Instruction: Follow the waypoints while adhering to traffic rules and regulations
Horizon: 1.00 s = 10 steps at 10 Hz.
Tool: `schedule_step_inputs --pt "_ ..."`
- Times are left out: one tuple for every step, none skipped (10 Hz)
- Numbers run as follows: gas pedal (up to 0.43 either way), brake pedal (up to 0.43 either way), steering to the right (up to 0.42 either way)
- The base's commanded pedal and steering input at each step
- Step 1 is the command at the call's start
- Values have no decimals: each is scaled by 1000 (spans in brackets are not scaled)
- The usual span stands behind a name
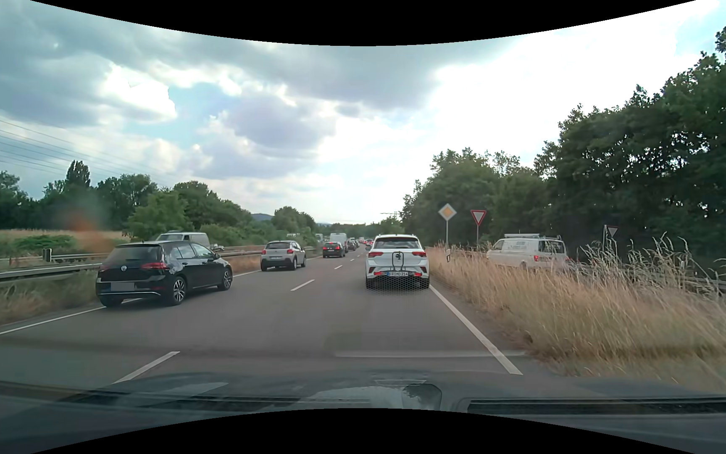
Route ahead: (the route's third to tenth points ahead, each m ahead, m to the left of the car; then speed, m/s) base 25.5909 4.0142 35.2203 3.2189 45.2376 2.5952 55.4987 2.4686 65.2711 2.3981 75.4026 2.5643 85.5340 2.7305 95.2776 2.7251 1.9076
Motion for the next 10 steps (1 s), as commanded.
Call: schedule_step_inputs --pt "0 67 -21" --pt "0 73 -21" --pt "0 67 -21" --pt "0 73 -21" --pt "0 73 -21" --pt "0 73 -21" --pt "0 73 -21" --pt "0 73 -21" --pt "0 73 -21" --pt "0 73 -21"
